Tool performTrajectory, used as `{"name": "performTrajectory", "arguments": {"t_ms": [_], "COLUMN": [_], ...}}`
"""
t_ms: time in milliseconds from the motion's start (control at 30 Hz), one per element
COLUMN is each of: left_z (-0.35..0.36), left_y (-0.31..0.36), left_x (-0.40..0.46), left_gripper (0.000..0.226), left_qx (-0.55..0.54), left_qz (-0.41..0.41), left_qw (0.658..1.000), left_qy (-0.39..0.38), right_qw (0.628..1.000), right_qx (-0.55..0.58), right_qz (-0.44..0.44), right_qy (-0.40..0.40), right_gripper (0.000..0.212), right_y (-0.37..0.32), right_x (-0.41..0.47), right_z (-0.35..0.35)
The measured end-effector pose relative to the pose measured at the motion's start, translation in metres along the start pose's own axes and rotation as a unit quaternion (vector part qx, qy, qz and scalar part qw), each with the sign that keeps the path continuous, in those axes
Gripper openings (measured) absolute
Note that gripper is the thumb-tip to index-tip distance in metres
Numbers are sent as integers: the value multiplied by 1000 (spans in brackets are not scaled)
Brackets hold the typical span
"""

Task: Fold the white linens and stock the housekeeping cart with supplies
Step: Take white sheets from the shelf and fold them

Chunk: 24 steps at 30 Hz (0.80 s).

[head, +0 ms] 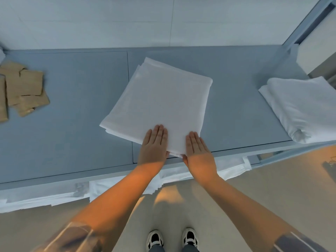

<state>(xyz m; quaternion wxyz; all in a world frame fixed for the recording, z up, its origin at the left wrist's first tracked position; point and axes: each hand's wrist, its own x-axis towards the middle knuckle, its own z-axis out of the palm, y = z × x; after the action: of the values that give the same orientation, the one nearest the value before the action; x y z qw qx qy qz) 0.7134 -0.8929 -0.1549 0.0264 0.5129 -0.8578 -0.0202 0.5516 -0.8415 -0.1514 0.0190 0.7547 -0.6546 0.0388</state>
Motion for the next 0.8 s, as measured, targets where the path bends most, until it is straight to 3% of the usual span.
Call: {"name": "performTrajectory", "arguments": {"t_ms": [200, 333, 467, 633, 800], "left_z": [12, 23, 25, 29, 31], "left_y": [2, 2, 2, 5, -2], "left_x": [-1, 2, 0, -7, -8], "left_gripper": [70, 70, 76, 78, 78], "left_qx": [8, -3, -28, -38, -22], "left_qz": [-29, -20, -17, -6, 9], "left_qw": [1000, 999, 999, 999, 1000], "left_qy": [-1, -33, -36, -3, 7], "right_qw": [992, 992, 997, 996, 996], "right_qx": [-102, -117, -69, -26, -17], "right_qz": [-18, -19, -9, -48, -68], "right_qy": [-69, -48, -19, -68, -53], "right_gripper": [57, 48, 53, 74, 70], "right_y": [-7, -5, -8, -15, -15], "right_x": [19, 6, -4, 2, 1], "right_z": [-9, -6, -2, -5, 0]}}
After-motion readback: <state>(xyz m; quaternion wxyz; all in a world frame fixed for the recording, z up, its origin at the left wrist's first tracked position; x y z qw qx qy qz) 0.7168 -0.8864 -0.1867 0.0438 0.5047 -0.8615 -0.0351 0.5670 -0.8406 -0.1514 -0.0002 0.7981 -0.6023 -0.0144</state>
